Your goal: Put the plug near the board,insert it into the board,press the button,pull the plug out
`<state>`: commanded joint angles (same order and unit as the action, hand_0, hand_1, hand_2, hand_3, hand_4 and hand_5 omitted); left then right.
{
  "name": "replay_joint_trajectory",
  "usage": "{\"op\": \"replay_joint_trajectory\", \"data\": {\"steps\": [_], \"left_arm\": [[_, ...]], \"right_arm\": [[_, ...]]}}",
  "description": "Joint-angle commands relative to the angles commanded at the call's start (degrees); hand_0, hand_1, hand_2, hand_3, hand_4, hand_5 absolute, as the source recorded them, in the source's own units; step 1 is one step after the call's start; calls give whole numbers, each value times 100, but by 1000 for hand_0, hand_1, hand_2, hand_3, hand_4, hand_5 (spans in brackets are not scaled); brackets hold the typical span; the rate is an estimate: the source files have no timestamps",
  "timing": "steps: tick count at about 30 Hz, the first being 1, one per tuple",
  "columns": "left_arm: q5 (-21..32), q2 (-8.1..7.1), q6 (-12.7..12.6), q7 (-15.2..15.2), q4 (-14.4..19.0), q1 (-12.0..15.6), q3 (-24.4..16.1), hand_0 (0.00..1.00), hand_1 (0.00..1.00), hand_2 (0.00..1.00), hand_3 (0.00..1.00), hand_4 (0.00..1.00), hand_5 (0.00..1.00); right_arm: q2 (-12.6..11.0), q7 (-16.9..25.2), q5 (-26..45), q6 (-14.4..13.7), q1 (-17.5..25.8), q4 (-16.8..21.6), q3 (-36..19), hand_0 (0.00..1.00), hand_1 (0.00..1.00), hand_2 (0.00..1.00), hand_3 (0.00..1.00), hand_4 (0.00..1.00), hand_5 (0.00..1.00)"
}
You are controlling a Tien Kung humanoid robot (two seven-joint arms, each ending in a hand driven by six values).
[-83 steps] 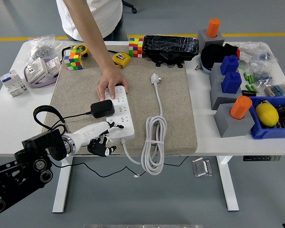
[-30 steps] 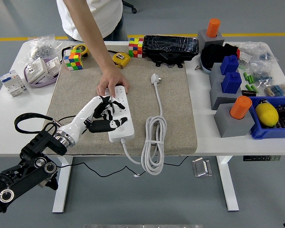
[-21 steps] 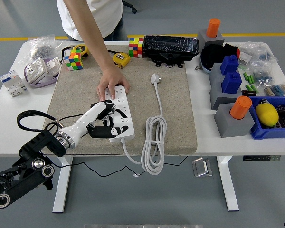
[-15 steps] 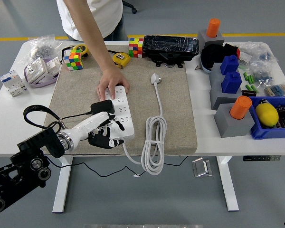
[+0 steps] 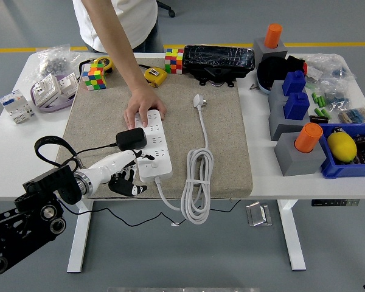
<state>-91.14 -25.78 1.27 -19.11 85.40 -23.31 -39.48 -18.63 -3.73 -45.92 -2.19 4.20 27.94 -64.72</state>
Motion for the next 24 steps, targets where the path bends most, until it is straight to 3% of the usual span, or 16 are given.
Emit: {"op": "replay_joint_trajectory", "data": {"steps": [10, 11, 24], "left_arm": [[91, 9, 76, 3, -60, -23, 113, 80, 42, 144, 849, 778, 92], [95, 14, 80, -1, -72, -24, 117, 80, 44, 146, 846, 741, 43], [4, 69, 86, -30, -244, -111, 279, 81, 45, 146, 839, 737, 39]], "right_arm": [[-4, 1, -8, -3, 11, 11, -9, 585, 665, 633, 564, 976, 580], [-4, 1, -8, -2, 11, 12, -7, 585, 665, 633, 565, 976, 580], [0, 5, -20, -8, 24, 25, -44, 585, 665, 633, 564, 975, 580]]}}
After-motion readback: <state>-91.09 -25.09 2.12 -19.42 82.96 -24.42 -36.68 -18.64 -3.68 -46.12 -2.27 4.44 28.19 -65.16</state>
